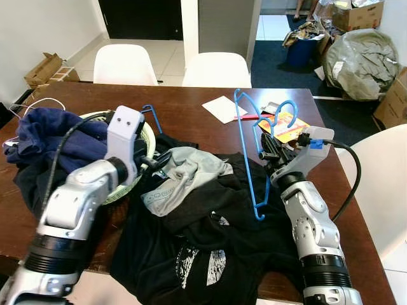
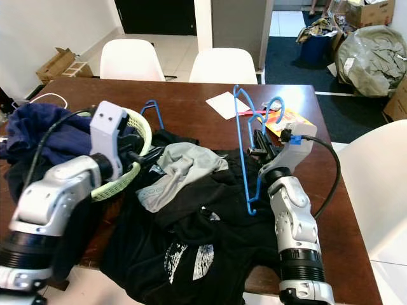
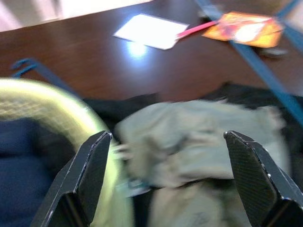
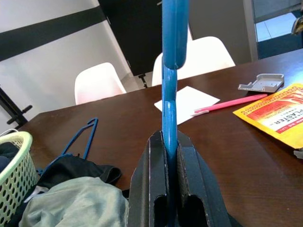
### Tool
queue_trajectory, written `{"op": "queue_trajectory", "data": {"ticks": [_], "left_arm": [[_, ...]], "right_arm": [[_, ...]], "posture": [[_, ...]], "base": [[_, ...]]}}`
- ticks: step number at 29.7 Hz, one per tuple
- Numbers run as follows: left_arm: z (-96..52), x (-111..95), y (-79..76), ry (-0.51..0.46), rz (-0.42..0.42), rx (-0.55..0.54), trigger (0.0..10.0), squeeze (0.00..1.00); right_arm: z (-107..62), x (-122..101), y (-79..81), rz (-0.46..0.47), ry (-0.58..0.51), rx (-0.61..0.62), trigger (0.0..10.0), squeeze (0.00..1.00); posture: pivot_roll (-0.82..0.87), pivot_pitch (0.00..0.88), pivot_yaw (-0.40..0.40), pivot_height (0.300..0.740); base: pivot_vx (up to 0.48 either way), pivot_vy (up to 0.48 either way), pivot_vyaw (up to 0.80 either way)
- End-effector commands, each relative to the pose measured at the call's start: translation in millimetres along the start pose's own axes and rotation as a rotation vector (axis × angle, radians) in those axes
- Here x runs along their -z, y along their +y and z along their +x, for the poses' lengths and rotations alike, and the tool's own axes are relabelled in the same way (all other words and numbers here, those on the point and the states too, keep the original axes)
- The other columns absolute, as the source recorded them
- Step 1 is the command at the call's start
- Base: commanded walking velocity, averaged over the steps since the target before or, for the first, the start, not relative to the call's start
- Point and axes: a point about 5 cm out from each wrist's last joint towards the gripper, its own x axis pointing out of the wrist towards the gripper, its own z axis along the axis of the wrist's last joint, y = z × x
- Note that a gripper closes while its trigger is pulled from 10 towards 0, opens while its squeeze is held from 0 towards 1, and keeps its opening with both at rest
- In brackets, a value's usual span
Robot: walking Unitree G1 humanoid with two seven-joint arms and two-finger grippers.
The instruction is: Hang hanger
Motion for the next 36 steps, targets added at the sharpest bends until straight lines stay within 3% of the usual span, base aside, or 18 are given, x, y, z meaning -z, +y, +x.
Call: {"op": "queue_trajectory", "data": {"ticks": [1,6,7,9,19,23,24,25,26,36], "left_arm": [[2.5,-2,-11.6,-0.022,0.021,0.051,10.0,0.00],[4.6,3,-24.2,-0.013,0.008,0.109,10.0,0.00],[5.4,19,-39.1,0.060,-0.001,0.173,10.0,0.00],[4.9,34,-45.7,0.132,0.004,0.191,10.0,0.00],[5.6,60,-39.9,0.261,-0.005,0.099,10.0,0.00],[5.8,60,-37.2,0.260,-0.015,0.081,10.0,0.00],[5.7,60,-36.6,0.262,-0.020,0.080,5.8,0.00],[5.7,60,-36.6,0.262,-0.020,0.080,5.8,0.00],[5.6,62,-36.8,0.267,-0.030,0.085,0.0,0.00],[4.8,66,-35.0,0.292,-0.038,0.088,0.0,0.00]], "right_arm": [[-3.1,10,-1.2,0.014,0.028,0.008,10.0,0.00],[-2.9,10,-1.0,0.015,0.028,0.009,10.0,0.00],[-2.8,10,-1.1,0.015,0.027,0.010,10.0,0.00],[-2.7,10,-1.0,0.014,0.026,0.010,10.0,0.00],[-2.8,10,-1.6,0.015,0.023,0.014,10.0,0.00],[-2.8,10,-1.7,0.015,0.023,0.015,10.0,0.00],[-2.8,10,-1.7,0.015,0.023,0.015,10.0,0.00],[-2.8,10,-1.7,0.015,0.023,0.015,10.0,0.00],[-2.8,9,-1.7,0.016,0.022,0.015,10.0,0.00],[-2.8,9,-1.2,0.016,0.020,0.017,10.0,0.00]], "posture": [[0.03,0.083,0.043,0.740],[0.02,0.086,0.045,0.740],[0.03,0.088,0.045,0.740],[0.03,0.088,0.046,0.740],[0.03,0.092,0.047,0.740],[0.03,0.093,0.049,0.740],[0.03,0.093,0.049,0.740],[0.03,0.093,0.049,0.740],[0.02,0.093,0.050,0.740],[0.02,0.095,0.048,0.740]], "base": [[0.000,0.000,0.00],[0.000,0.000,0.00],[0.000,0.000,0.00],[0.000,0.000,0.00],[0.000,0.000,0.00],[0.000,0.000,0.00],[0.000,0.000,0.00],[0.000,0.000,0.00],[0.000,0.000,0.00],[0.000,0.000,0.00]]}}
